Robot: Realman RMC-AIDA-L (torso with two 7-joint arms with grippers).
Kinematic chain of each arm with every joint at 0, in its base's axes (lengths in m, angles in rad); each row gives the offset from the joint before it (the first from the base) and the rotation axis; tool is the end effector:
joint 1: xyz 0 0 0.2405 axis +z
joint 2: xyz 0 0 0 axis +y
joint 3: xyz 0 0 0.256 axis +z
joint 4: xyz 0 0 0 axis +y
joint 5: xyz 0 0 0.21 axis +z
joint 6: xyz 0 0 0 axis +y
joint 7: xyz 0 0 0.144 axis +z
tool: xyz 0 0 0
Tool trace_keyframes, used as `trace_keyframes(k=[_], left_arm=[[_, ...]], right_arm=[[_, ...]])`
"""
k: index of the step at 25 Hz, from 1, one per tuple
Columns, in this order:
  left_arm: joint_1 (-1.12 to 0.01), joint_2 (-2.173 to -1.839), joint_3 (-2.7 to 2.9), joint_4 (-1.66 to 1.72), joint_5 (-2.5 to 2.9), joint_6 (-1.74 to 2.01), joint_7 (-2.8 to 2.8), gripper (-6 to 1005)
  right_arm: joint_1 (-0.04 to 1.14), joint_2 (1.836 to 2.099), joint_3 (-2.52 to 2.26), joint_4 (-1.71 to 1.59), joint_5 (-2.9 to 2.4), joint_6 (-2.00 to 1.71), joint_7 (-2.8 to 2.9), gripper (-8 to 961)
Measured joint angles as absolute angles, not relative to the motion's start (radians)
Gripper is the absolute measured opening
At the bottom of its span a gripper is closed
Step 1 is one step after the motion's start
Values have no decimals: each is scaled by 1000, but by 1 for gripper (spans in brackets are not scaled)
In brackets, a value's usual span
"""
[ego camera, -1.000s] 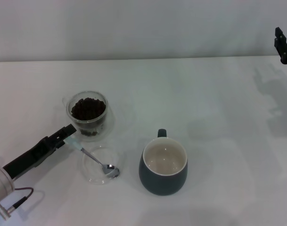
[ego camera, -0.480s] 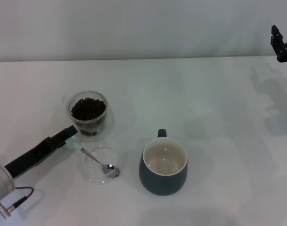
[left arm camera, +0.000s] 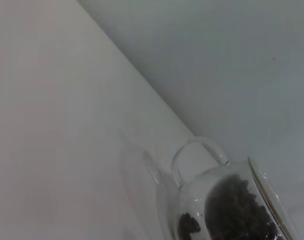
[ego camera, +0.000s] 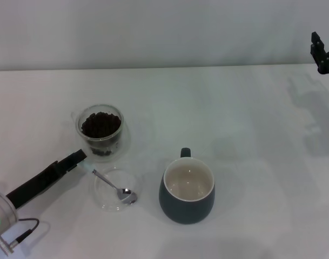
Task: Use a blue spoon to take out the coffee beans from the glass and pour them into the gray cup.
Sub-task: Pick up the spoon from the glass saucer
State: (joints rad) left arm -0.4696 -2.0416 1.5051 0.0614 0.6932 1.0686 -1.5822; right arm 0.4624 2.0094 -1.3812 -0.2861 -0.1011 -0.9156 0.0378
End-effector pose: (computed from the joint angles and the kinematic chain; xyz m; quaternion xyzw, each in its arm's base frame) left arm -0.3369 0.3045 -0.0644 -0.6573 -0.6294 -0.3536 0.2165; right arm 0.3369 0.3821 0.0468 -0.7178 0.1338 0.1811 0.6588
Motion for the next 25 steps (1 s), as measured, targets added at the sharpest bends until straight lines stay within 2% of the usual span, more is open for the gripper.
trace_keyframes(k=[1, 6, 12, 25], left_arm=[[-467, -2042, 1505, 61, 692, 1069, -1584, 709], [-461, -2042, 1503, 61, 689, 1077, -1591, 473], [-465, -2042, 1507, 61, 691, 1081, -1622, 383], [-469, -2039, 1509, 72, 696, 1093, -1643, 348]], right_arm=[[462, 2010, -1382, -286, -102, -916, 38, 523], [458, 2011, -1386, -286, -105, -916, 39, 523], [452, 2013, -1388, -287, -107, -921, 40, 523], [442, 2017, -1390, -286, -107, -926, 41, 523]])
